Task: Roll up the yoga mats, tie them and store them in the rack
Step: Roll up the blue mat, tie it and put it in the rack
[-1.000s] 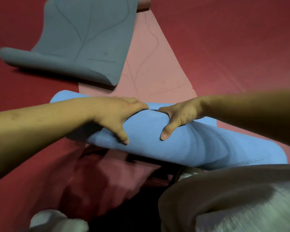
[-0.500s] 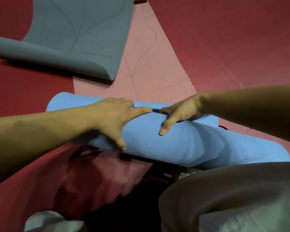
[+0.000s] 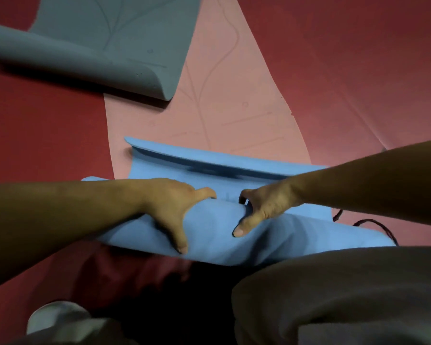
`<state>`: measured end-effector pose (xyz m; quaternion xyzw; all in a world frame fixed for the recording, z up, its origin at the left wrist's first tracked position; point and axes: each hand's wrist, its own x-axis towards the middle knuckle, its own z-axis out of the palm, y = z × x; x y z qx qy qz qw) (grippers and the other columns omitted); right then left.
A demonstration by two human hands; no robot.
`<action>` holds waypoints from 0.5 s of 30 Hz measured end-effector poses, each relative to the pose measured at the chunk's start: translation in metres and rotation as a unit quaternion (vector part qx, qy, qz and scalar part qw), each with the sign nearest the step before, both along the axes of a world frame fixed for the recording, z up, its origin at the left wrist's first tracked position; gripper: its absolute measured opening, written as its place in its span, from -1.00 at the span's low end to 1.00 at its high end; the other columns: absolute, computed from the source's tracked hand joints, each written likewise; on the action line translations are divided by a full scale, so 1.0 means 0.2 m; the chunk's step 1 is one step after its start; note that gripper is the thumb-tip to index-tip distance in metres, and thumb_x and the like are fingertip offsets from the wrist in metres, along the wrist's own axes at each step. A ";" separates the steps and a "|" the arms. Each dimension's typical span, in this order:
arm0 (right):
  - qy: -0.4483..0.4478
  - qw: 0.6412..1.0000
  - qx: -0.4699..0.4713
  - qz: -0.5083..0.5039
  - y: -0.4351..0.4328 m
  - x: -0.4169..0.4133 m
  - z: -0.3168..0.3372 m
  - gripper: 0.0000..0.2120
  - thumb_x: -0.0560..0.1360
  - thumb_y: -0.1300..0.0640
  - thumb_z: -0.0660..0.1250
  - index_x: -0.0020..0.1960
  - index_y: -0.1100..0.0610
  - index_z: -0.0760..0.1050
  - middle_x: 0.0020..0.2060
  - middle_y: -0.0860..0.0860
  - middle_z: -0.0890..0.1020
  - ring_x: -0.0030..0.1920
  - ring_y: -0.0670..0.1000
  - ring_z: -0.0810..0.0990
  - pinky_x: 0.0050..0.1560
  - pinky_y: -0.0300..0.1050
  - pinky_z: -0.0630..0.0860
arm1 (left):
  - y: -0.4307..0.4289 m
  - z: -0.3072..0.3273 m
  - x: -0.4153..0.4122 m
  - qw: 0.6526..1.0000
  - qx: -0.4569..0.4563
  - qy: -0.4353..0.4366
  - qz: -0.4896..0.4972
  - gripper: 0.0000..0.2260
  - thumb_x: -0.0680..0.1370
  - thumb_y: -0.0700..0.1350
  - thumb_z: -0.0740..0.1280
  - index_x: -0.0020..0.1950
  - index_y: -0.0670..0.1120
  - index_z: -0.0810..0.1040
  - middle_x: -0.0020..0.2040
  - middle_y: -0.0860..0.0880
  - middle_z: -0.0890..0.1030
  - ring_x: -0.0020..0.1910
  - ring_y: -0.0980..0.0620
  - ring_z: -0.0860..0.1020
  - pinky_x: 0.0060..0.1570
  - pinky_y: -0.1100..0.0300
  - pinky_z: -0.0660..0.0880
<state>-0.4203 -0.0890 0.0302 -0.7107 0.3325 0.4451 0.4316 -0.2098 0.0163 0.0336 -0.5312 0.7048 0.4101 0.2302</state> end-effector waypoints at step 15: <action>-0.022 0.999 -0.008 0.045 0.14 -0.06 -0.23 -0.05 0.18 -0.43 0.51 0.36 -0.02 0.19 0.17 -0.11 0.48 0.13 -0.02 0.51 0.13 -0.07 0.49 | 0.07 -0.36 0.05 0.987 0.147 0.037 0.061 -0.17 0.13 0.21 0.64 0.26 0.21 0.26 0.16 0.06 0.52 0.10 0.05 0.52 0.19 0.07 0.48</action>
